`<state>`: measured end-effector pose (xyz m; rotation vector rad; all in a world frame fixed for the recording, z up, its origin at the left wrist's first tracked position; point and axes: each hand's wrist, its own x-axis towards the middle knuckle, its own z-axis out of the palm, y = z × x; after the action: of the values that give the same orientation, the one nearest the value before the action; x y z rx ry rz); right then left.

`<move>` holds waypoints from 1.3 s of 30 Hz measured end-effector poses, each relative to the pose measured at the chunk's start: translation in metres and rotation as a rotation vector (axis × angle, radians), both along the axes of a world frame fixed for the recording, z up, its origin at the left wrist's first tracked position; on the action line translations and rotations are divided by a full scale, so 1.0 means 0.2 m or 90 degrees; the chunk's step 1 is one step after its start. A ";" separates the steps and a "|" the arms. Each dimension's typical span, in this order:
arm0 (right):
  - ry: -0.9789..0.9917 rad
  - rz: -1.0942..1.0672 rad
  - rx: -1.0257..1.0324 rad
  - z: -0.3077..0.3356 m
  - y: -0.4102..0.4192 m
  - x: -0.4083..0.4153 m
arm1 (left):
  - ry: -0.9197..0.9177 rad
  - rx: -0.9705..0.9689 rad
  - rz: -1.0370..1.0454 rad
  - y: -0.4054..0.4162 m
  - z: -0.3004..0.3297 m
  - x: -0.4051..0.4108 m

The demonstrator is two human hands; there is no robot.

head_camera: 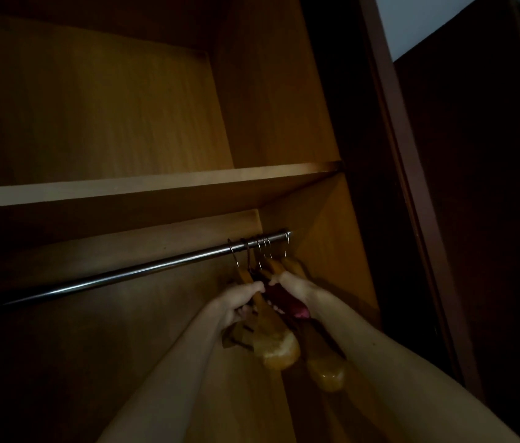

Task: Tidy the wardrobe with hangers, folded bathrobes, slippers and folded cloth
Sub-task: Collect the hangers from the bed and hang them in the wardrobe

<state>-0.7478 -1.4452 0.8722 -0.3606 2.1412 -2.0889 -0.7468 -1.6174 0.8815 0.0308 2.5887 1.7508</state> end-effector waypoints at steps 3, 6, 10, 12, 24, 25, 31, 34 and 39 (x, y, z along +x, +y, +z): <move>0.020 -0.062 -0.008 -0.03 0.02 0.02 | 0.025 -0.015 0.019 0.02 -0.05 0.03; 0.070 -0.103 -0.004 -0.10 0.03 0.10 | 0.064 0.016 0.050 0.02 -0.11 0.06; 0.180 -0.183 0.061 -0.21 0.06 0.29 | 0.148 0.032 0.103 0.06 -0.17 0.10; 0.230 -0.209 0.091 -0.26 0.08 0.37 | 0.183 0.038 0.134 0.08 -0.22 0.13; 0.436 -0.308 0.146 -0.86 0.17 0.78 | 0.513 -0.019 0.305 0.19 -0.89 0.46; 0.415 -0.292 0.177 -0.96 0.17 0.79 | 0.490 -0.045 0.285 0.20 -1.00 0.49; 0.166 -0.124 0.402 -1.68 0.29 0.86 | 0.197 -0.198 0.071 0.30 -1.74 0.68; 0.071 -0.035 0.467 -2.01 0.39 0.97 | -0.035 -0.221 -0.065 0.39 -2.09 0.81; -0.135 0.118 0.525 -2.53 0.59 1.25 | -0.297 -0.288 -0.216 0.49 -2.63 1.11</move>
<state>-0.4984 -1.3274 0.3658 -0.2056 2.4679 -0.9583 -0.5256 -1.5204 0.3562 0.0459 2.3824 0.9089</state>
